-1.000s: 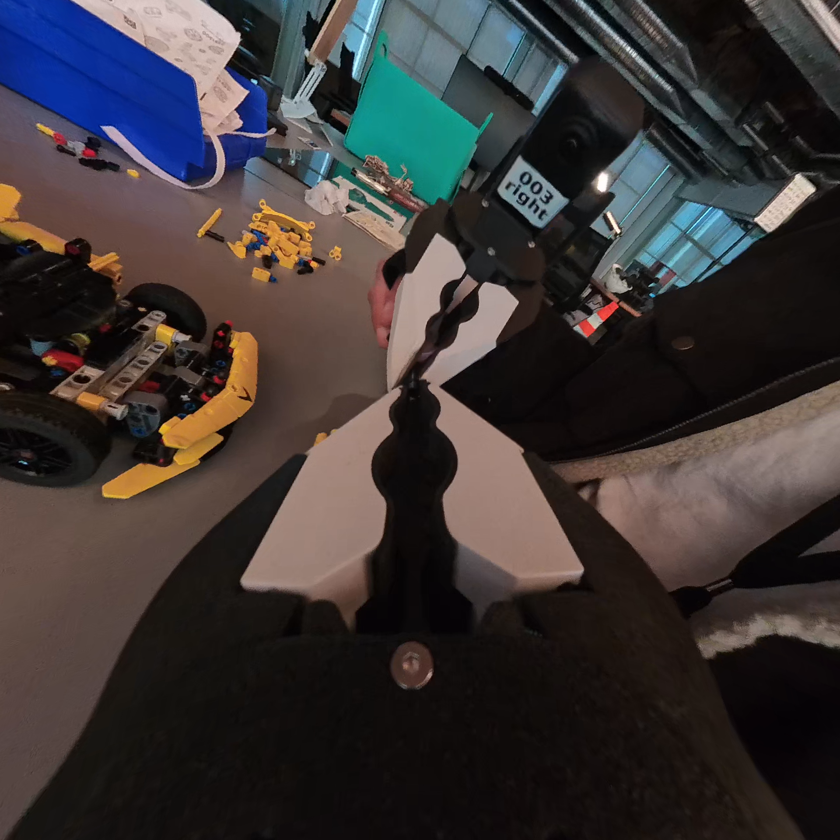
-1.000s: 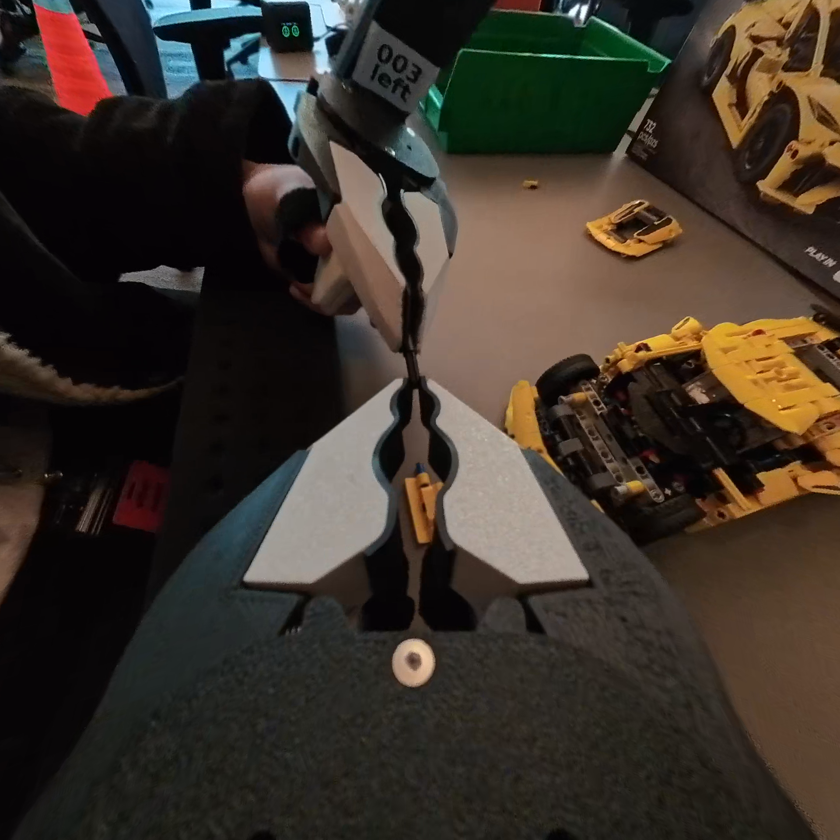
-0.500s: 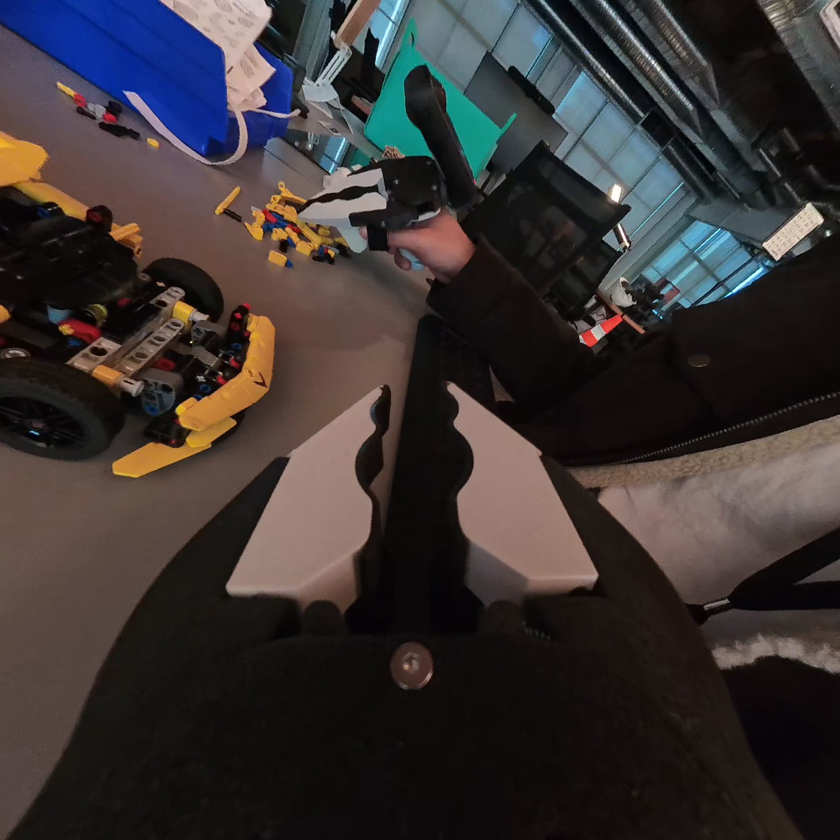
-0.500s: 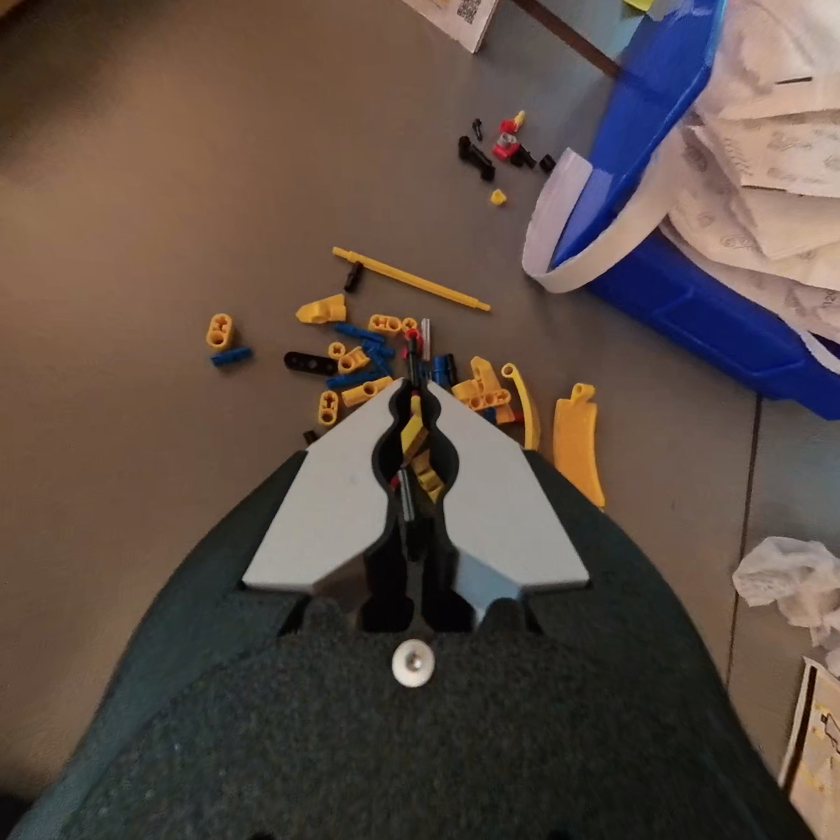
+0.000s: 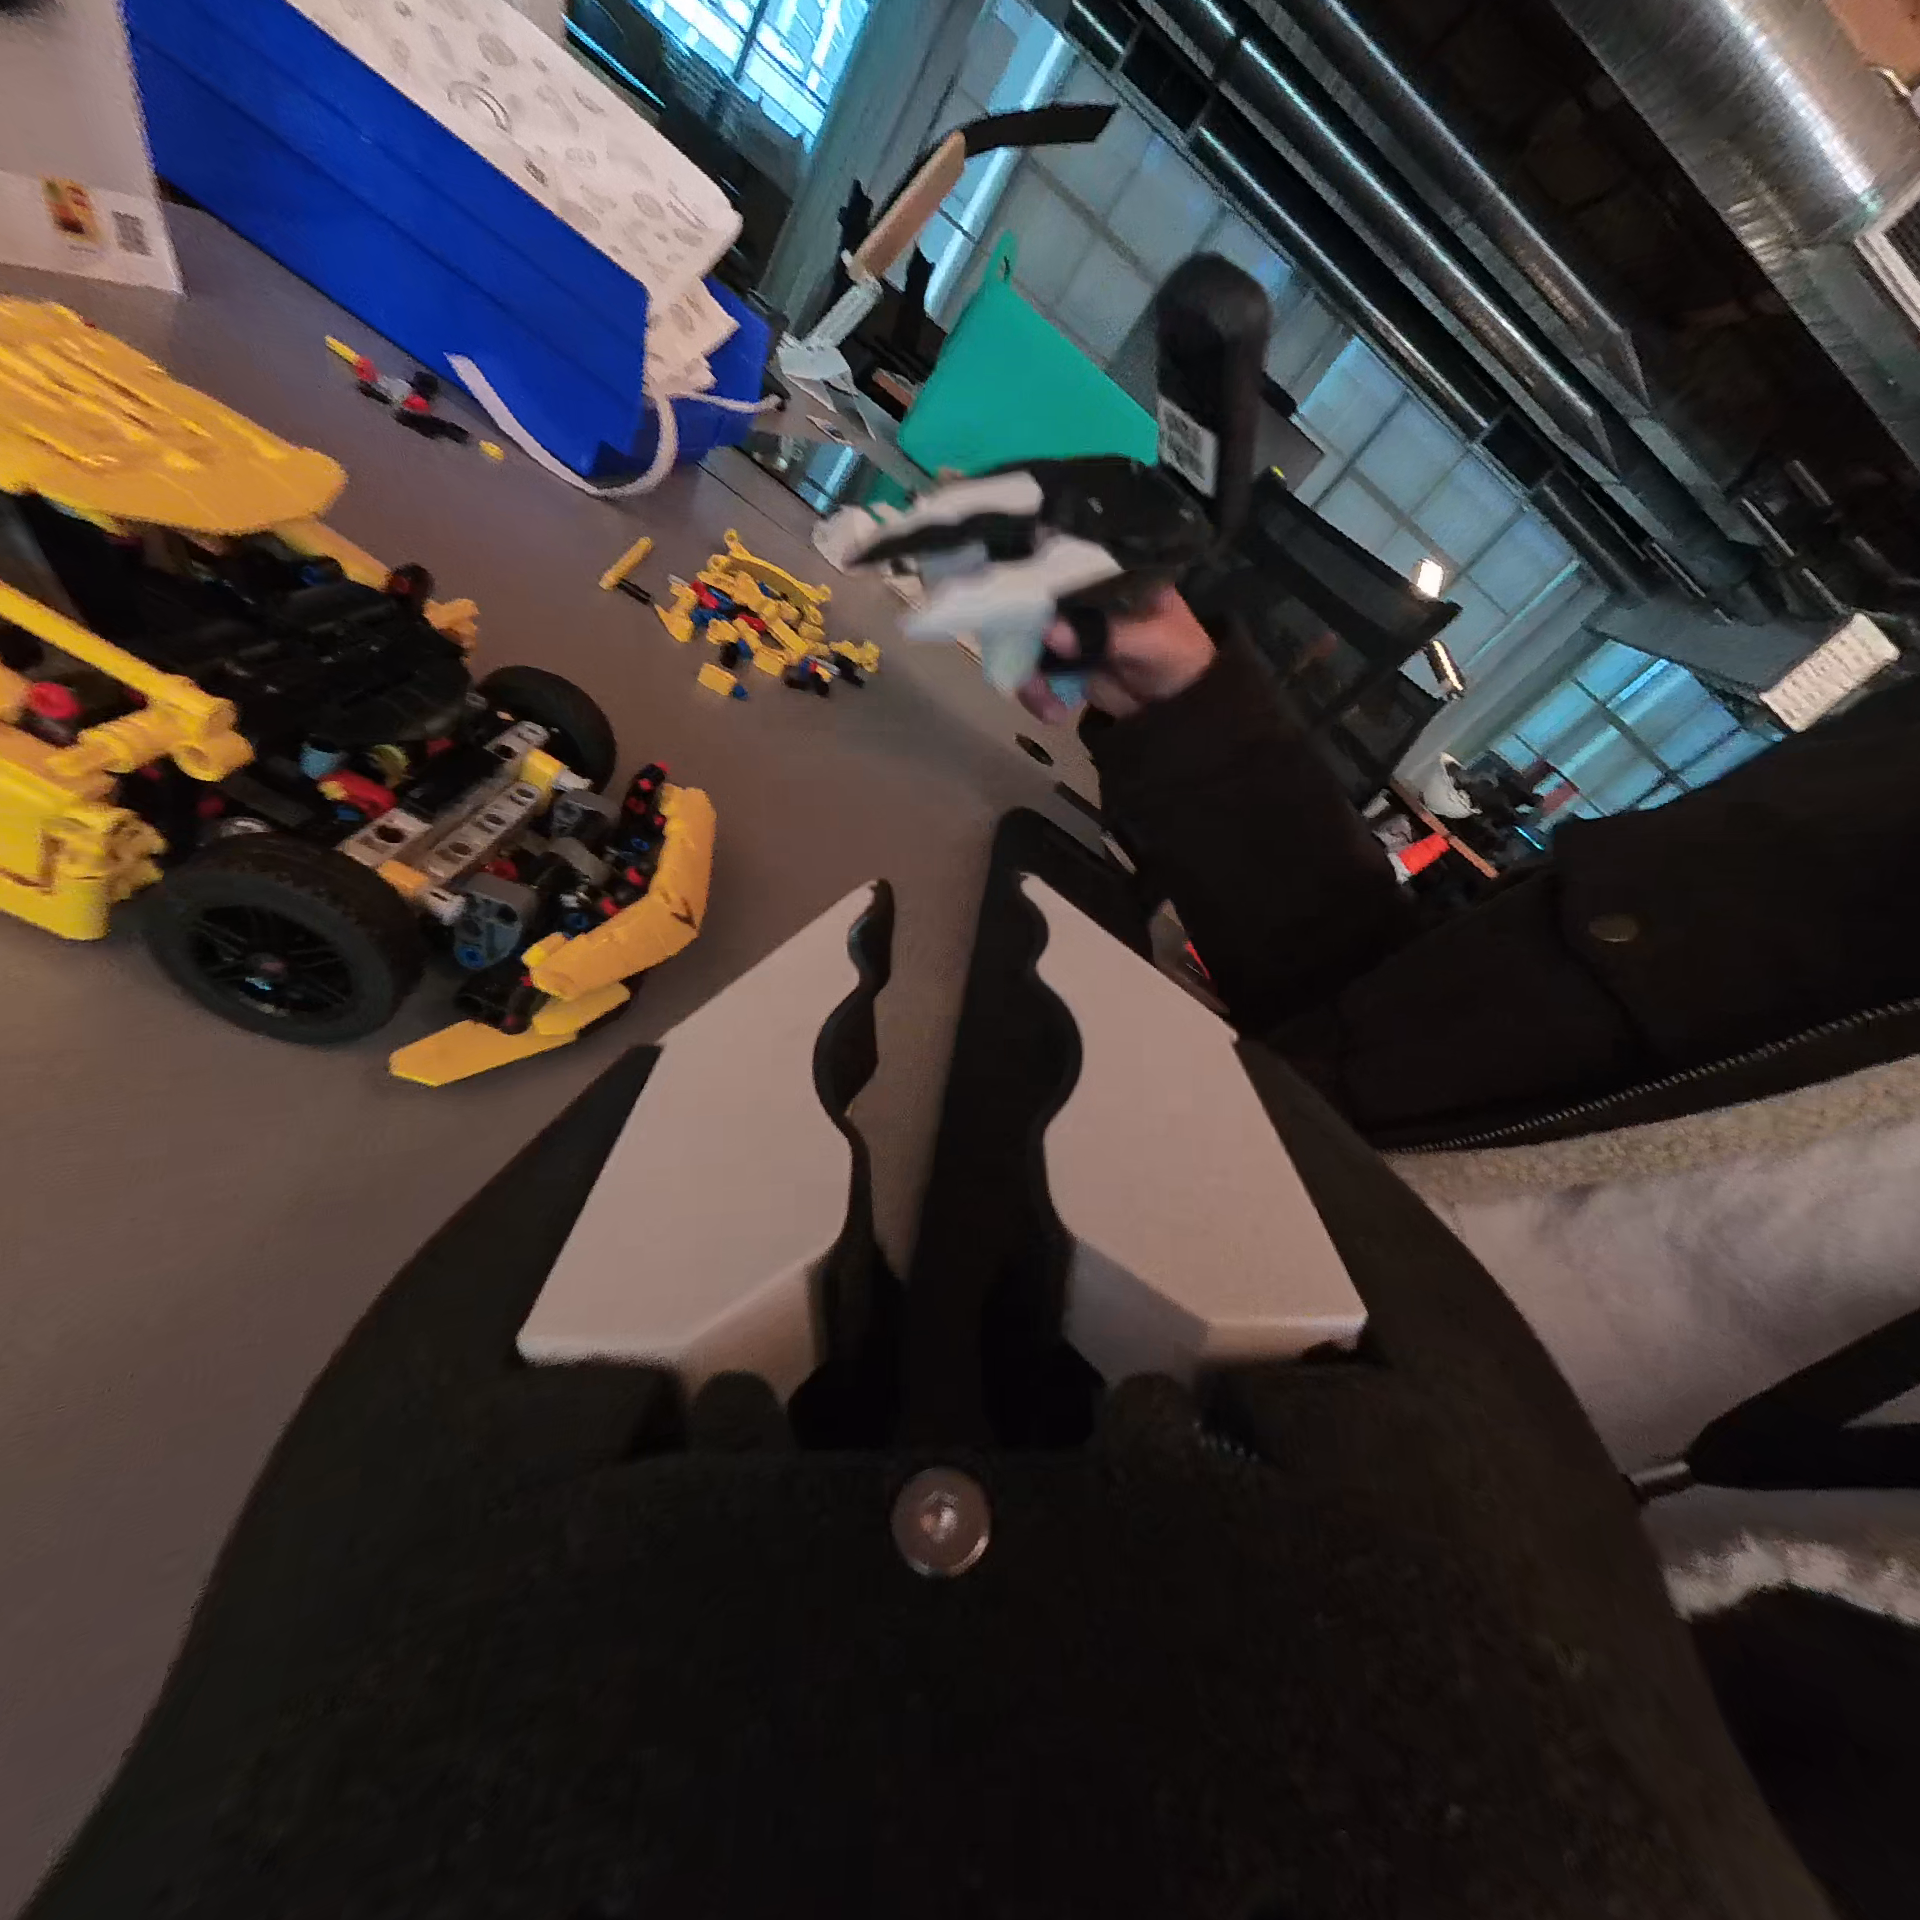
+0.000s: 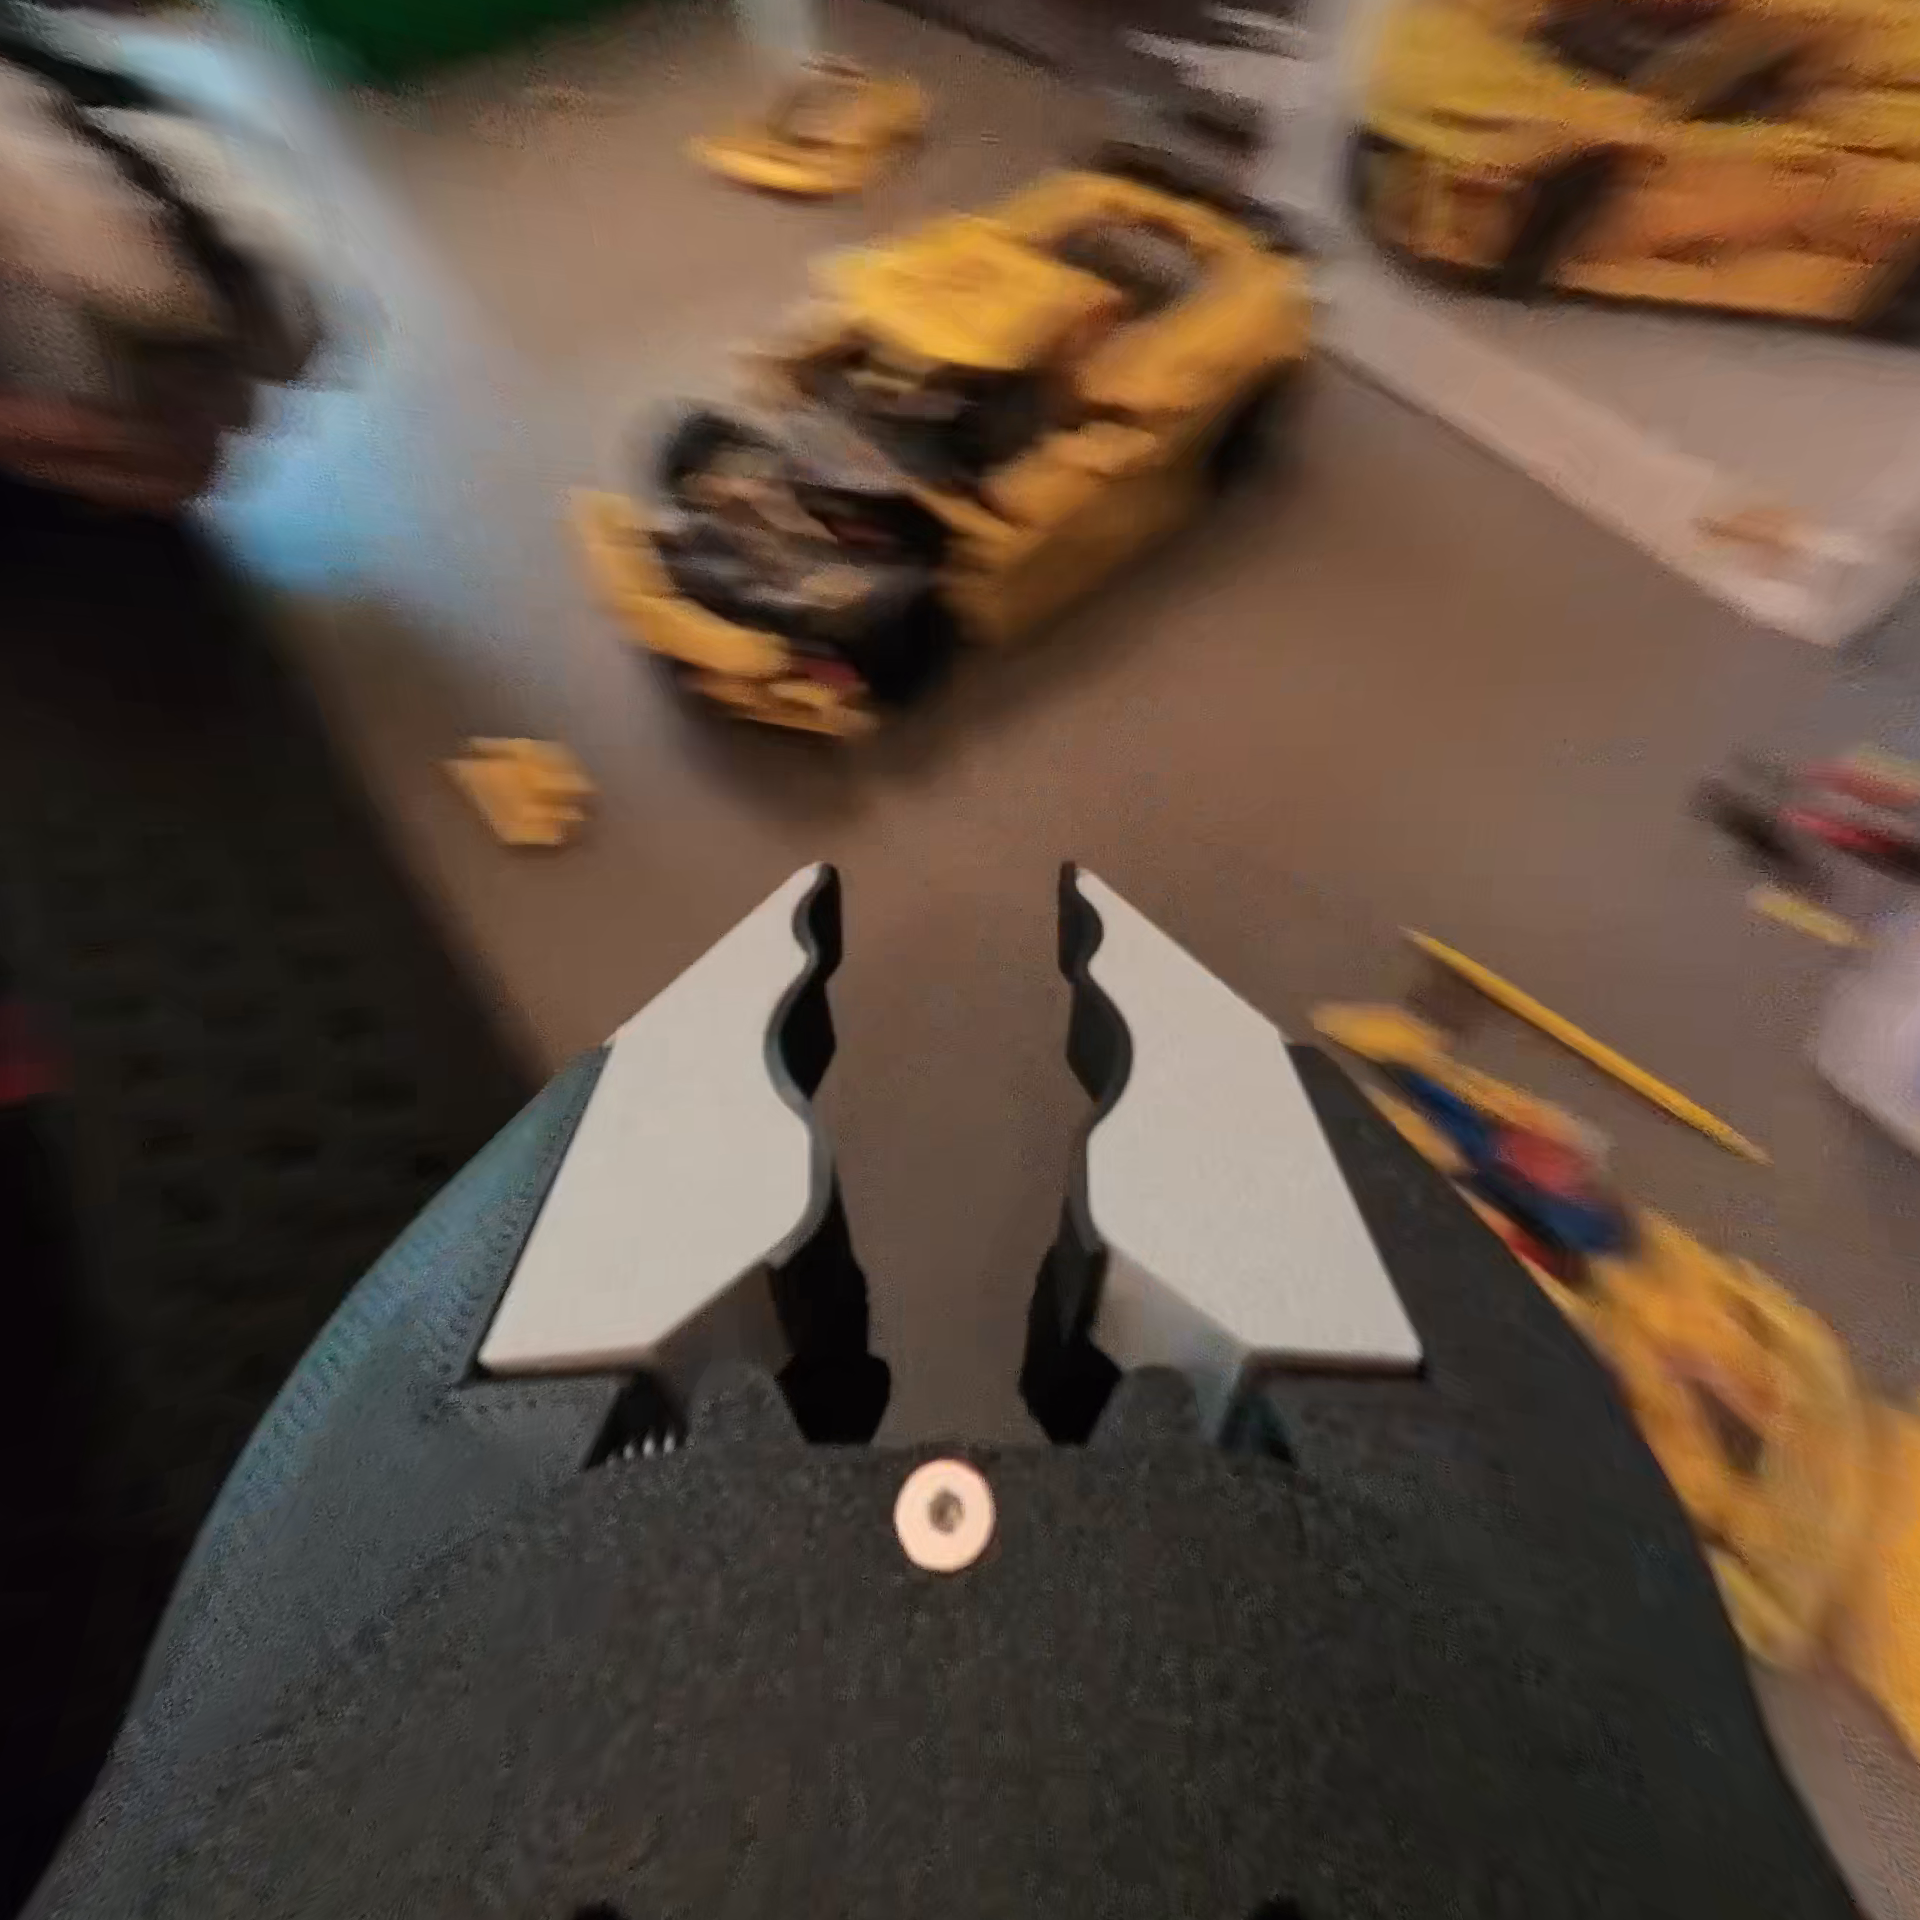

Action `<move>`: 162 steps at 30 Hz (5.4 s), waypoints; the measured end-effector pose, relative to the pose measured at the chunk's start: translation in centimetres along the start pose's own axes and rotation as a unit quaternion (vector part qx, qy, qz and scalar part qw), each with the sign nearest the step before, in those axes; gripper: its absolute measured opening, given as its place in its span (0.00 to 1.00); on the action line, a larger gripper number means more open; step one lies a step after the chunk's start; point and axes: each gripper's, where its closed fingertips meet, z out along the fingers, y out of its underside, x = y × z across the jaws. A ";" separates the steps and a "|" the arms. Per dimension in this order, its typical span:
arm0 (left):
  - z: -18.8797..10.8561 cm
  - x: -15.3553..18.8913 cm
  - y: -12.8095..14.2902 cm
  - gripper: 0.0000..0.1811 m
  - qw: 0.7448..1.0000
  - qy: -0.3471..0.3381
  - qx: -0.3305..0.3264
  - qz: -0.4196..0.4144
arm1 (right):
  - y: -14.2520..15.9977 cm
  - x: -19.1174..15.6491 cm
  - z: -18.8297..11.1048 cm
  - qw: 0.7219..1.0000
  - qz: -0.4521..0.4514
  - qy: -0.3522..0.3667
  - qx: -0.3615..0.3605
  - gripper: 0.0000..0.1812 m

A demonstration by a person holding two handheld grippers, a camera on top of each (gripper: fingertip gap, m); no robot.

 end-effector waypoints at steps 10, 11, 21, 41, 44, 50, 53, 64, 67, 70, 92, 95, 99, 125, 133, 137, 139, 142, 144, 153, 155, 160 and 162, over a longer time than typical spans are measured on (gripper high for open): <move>-0.5 -0.8 -0.5 0.11 1.000 -0.017 0.016 -0.002 | 2.6 -12.3 9.8 0.971 -0.103 -0.183 -0.110 0.21; -0.3 -0.8 -0.3 0.11 1.000 -0.017 0.008 -0.001 | 2.8 -12.3 10.2 0.972 -0.116 -0.171 -0.115 0.20; -0.4 -2.5 0.2 0.11 0.997 -0.026 0.000 -0.070 | -2.2 -11.2 10.2 0.967 -0.252 -0.020 0.015 0.13; 0.7 0.6 1.6 0.04 0.999 0.019 -0.050 0.006 | -6.8 -14.5 8.9 0.907 -0.380 0.088 0.156 0.13; 0.4 1.5 1.2 0.04 0.996 0.018 -0.042 0.071 | -8.0 -14.8 7.3 0.934 -0.268 0.040 0.233 0.10; 0.6 3.7 1.6 0.04 0.990 0.061 -0.043 0.122 | -8.6 -16.3 5.6 0.943 0.012 -0.246 0.225 0.21; 0.7 4.2 1.8 0.04 0.987 0.065 -0.046 0.141 | -8.2 -16.7 5.7 0.937 0.040 -0.283 0.203 0.14; 1.0 3.9 1.8 0.04 0.985 0.049 -0.040 0.159 | -8.2 -16.5 6.1 0.939 0.058 -0.288 0.182 0.03; 1.0 3.8 1.7 0.04 0.986 0.050 -0.041 0.153 | -8.4 -16.4 6.2 0.932 0.088 -0.300 0.185 0.03; 2.2 2.1 7.3 0.04 0.957 0.006 -0.207 0.203 | -12.8 -11.7 0.3 0.825 0.231 -0.369 0.361 0.03; 0.4 0.9 0.5 0.04 0.999 0.017 -0.020 0.046 | -1.3 5.5 -0.4 0.988 0.025 0.116 0.098 0.20; 0.2 1.5 0.0 0.04 0.999 0.035 -0.002 0.042 | -5.6 -6.1 3.3 0.976 0.073 -0.126 0.162 0.19; 0.0 2.2 -0.2 0.04 0.997 0.044 0.009 0.055 | -8.7 -14.6 6.4 0.904 0.196 -0.336 0.178 0.15; 0.7 3.1 1.3 0.03 0.996 0.066 -0.035 0.055 | -8.8 -16.3 7.6 0.910 0.160 -0.332 0.189 0.04; 0.7 3.1 1.1 0.03 0.996 0.069 -0.027 0.051 | -8.8 -16.2 7.3 0.906 0.160 -0.345 0.183 0.02; 1.3 3.2 1.8 0.09 0.995 0.081 -0.049 0.033 | -9.1 -16.1 7.0 0.894 0.181 -0.361 0.194 0.02; 1.4 3.2 1.8 0.03 0.995 0.071 -0.050 0.049 | -9.1 -15.9 7.1 0.896 0.182 -0.354 0.196 0.02; 1.4 3.1 1.6 0.03 0.995 0.056 -0.040 0.068 | -9.4 -15.7 7.1 0.893 0.197 -0.352 0.200 0.01; 1.5 3.0 1.3 0.03 0.997 0.054 -0.028 0.057 | -9.8 -15.3 7.1 0.884 0.224 -0.353 0.210 0.01; 2.6 2.8 3.3 0.03 0.994 0.042 -0.085 0.058 | -12.0 -3.7 0.8 0.851 0.292 -0.266 0.345 0.01; 2.4 2.6 3.0 0.03 0.995 0.052 -0.079 0.029 | -10.9 0.2 -0.8 0.906 0.246 -0.138 0.314 0.02; 3.4 4.2 5.3 0.03 0.984 0.076 -0.142 0.071 | 4.0 14.1 -2.9 0.945 0.231 0.233 0.001 0.02; 3.6 3.9 5.4 0.03 0.985 0.066 -0.146 0.065 | 6.7 15.4 -3.2 0.937 0.254 0.241 -0.015 0.03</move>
